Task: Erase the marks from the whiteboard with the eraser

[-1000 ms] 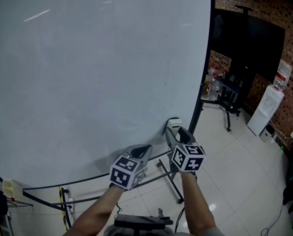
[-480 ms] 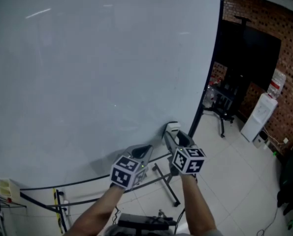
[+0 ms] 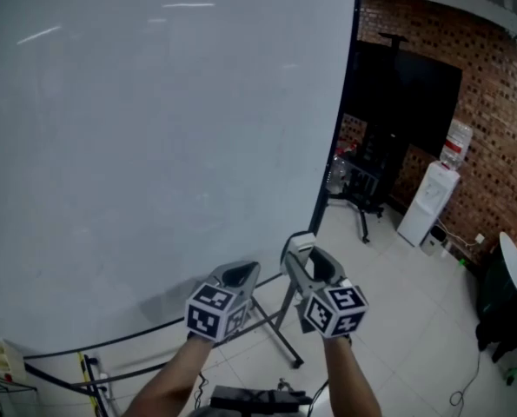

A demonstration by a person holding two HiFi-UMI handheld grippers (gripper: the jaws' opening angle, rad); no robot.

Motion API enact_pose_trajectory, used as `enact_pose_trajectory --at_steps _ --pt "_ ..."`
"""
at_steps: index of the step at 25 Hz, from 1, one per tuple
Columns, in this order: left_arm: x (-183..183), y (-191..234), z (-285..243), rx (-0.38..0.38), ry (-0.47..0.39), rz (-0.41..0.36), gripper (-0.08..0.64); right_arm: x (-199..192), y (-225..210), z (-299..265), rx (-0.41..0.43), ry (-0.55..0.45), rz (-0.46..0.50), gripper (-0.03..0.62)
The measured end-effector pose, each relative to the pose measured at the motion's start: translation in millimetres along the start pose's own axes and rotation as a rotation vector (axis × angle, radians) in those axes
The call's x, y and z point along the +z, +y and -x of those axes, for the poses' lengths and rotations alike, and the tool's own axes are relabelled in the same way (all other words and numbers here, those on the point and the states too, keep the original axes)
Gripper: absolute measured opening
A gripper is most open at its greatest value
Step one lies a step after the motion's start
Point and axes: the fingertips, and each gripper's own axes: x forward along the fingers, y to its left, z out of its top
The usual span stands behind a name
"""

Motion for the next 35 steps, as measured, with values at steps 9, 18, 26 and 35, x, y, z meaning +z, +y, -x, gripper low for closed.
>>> enact_pose_trajectory --at_steps 9,18,26,35 --pt "8.6 -16.3 -2.7 -0.026 -0.031 0.011 -0.006 5.4 9.0 29.4 0.000 -0.015 0.049 0.230" --pt "4.7 -16.2 2.3 -0.019 -0.027 0.023 -0.006 2.5 22.5 31.5 0.029 -0.004 0.056 0.230" --pt "7.2 -11.2 7.6 0.005 -0.033 0.025 -0.006 4.1 32.1 27.2 0.056 0.007 0.063 0.229" --pt "6.6 -5.5 12.3 0.020 -0.035 0.034 -0.006 1.5 36.9 23.7 0.069 0.019 0.064 0.229"
